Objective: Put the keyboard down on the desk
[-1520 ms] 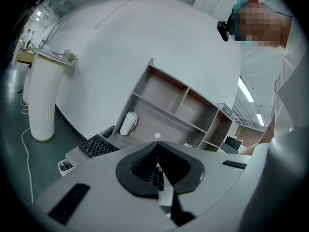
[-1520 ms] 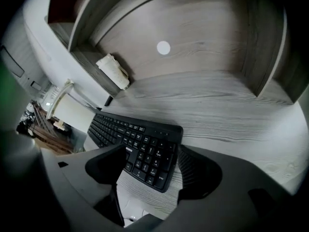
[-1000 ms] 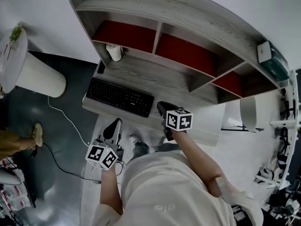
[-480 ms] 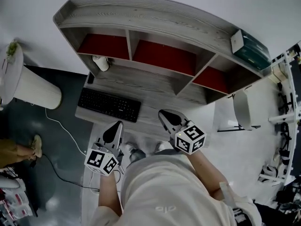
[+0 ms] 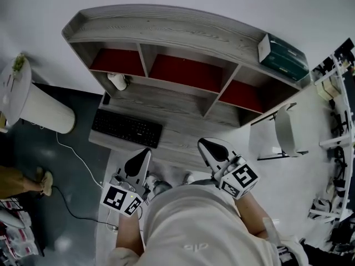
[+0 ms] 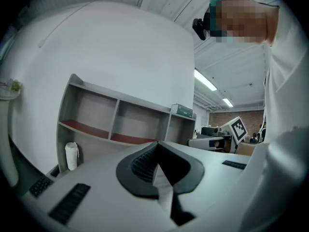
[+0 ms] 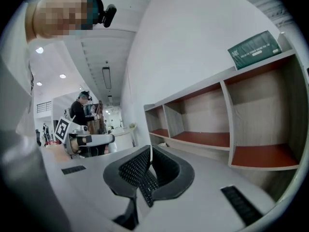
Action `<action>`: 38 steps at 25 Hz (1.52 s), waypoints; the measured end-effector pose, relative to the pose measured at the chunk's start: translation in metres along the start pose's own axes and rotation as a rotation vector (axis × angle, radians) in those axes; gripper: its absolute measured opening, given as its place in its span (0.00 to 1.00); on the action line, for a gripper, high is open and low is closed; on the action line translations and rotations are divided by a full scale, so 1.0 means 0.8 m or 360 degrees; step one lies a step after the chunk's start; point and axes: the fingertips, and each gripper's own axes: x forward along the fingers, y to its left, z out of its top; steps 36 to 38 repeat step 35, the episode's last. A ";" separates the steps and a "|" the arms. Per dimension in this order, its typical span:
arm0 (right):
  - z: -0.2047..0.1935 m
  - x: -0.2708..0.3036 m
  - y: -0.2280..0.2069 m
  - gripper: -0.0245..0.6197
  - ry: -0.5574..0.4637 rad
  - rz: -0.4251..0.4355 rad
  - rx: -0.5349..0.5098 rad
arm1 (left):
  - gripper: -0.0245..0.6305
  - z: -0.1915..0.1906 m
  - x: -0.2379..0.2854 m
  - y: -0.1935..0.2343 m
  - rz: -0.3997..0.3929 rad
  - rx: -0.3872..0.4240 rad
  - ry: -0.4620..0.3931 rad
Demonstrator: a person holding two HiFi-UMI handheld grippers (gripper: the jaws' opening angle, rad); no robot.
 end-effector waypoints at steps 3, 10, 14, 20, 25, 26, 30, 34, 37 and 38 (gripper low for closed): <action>0.011 -0.014 0.004 0.10 -0.0045 0.0020 -0.0015 | 0.06 0.013 0.000 -0.015 -0.0017 0.0023 -0.0063; 0.008 -0.022 0.008 0.10 -0.0049 0.0021 -0.0058 | 0.06 0.016 -0.001 -0.022 0.0065 0.0005 -0.0095; 0.002 -0.019 0.007 0.08 -0.0022 0.0002 -0.0076 | 0.06 0.011 -0.003 -0.026 0.0061 0.0051 -0.0057; -0.001 -0.007 0.010 0.08 -0.0019 0.0042 -0.0055 | 0.06 0.009 -0.008 -0.023 0.0051 0.0046 -0.0053; -0.002 0.002 0.011 0.08 -0.0021 0.0028 -0.0025 | 0.06 0.009 -0.012 -0.017 0.0043 0.0089 -0.0038; -0.003 0.005 0.012 0.08 -0.0016 0.0031 -0.0025 | 0.06 0.010 -0.013 -0.015 0.0043 0.0084 -0.0039; -0.006 0.018 0.018 0.08 0.0006 0.0059 -0.0009 | 0.06 0.013 -0.015 -0.003 0.0035 0.0053 -0.0045; -0.008 0.030 0.024 0.08 0.0021 0.0064 0.0009 | 0.06 0.015 -0.018 0.008 0.0033 0.0059 -0.0048; -0.008 0.033 0.026 0.08 0.0028 0.0065 0.0005 | 0.06 0.016 -0.019 0.010 0.0031 0.0065 -0.0053; -0.008 0.033 0.026 0.08 0.0028 0.0065 0.0005 | 0.06 0.016 -0.019 0.010 0.0031 0.0065 -0.0053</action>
